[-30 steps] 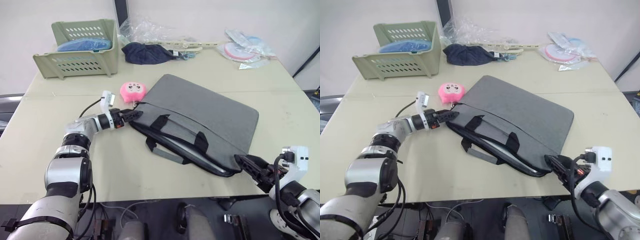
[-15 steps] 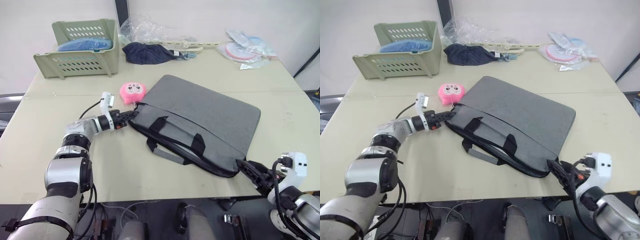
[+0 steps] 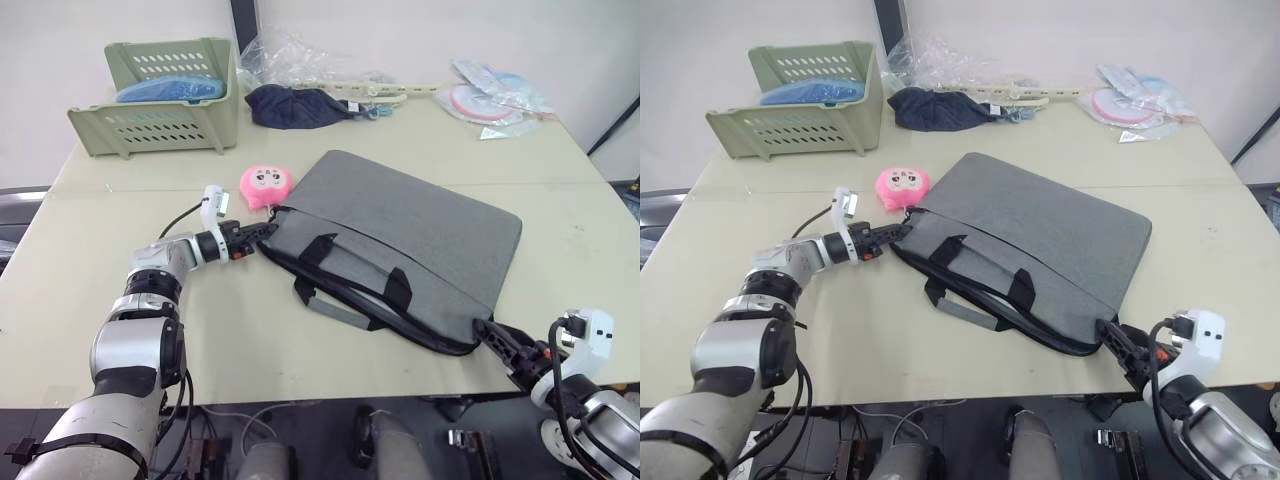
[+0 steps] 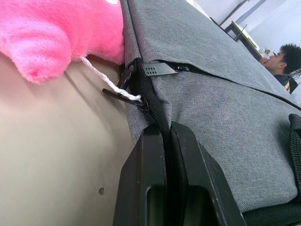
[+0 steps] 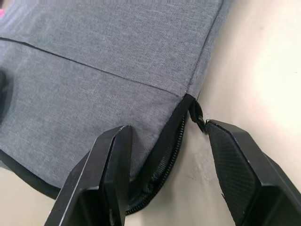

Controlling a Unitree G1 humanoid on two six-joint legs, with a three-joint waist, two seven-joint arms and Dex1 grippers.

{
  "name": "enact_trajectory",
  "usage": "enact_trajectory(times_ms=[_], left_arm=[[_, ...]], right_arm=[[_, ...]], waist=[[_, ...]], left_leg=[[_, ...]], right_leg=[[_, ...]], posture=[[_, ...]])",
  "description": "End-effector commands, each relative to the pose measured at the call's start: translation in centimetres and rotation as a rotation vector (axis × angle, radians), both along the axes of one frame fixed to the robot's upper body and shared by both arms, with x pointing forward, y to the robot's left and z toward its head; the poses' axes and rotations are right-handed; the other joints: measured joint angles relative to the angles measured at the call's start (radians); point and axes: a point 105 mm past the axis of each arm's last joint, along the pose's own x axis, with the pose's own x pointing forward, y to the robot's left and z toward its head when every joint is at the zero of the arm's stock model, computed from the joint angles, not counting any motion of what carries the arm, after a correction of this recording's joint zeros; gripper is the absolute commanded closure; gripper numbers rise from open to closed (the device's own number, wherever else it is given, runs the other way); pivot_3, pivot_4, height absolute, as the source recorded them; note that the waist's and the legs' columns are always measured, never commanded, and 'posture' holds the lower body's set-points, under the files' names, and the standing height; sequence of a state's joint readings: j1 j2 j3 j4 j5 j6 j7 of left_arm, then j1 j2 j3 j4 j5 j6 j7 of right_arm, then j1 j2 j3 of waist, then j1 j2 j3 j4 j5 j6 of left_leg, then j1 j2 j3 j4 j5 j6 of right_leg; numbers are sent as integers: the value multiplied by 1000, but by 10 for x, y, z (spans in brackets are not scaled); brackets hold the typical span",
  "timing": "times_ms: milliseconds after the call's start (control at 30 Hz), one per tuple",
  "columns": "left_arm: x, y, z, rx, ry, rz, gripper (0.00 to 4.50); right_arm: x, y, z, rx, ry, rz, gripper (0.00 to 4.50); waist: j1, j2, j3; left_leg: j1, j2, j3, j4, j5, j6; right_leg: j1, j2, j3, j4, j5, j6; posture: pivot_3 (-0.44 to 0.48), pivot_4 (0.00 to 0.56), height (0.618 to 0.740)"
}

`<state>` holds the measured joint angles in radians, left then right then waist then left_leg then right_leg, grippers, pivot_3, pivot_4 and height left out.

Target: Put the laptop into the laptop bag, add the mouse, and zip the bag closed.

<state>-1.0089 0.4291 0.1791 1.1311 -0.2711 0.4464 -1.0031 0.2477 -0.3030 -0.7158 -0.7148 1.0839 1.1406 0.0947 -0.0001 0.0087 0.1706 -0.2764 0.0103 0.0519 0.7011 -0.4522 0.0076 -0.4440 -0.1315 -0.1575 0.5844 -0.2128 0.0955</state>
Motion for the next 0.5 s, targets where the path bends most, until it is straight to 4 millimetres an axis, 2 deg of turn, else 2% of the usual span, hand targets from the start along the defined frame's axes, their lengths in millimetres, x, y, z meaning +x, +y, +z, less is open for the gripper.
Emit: enact_trajectory(times_ms=[33,500], left_arm=[[-7,-4,-18,23,60,-28,4409],[-8,-4,-19,27,62,-26,4409]], right_arm=[[1,4,4,10,-19,14,1683],[3,12,-11,27,36,32,1683]], waist=[[0,0,0],[-1,-1,-1]], left_leg=[[0,0,0,0,0,0],[0,0,0,0,0,0]], right_leg=[[0,0,0,0,0,0],[0,0,0,0,0,0]], posture=[[0,150,740],[0,150,740]])
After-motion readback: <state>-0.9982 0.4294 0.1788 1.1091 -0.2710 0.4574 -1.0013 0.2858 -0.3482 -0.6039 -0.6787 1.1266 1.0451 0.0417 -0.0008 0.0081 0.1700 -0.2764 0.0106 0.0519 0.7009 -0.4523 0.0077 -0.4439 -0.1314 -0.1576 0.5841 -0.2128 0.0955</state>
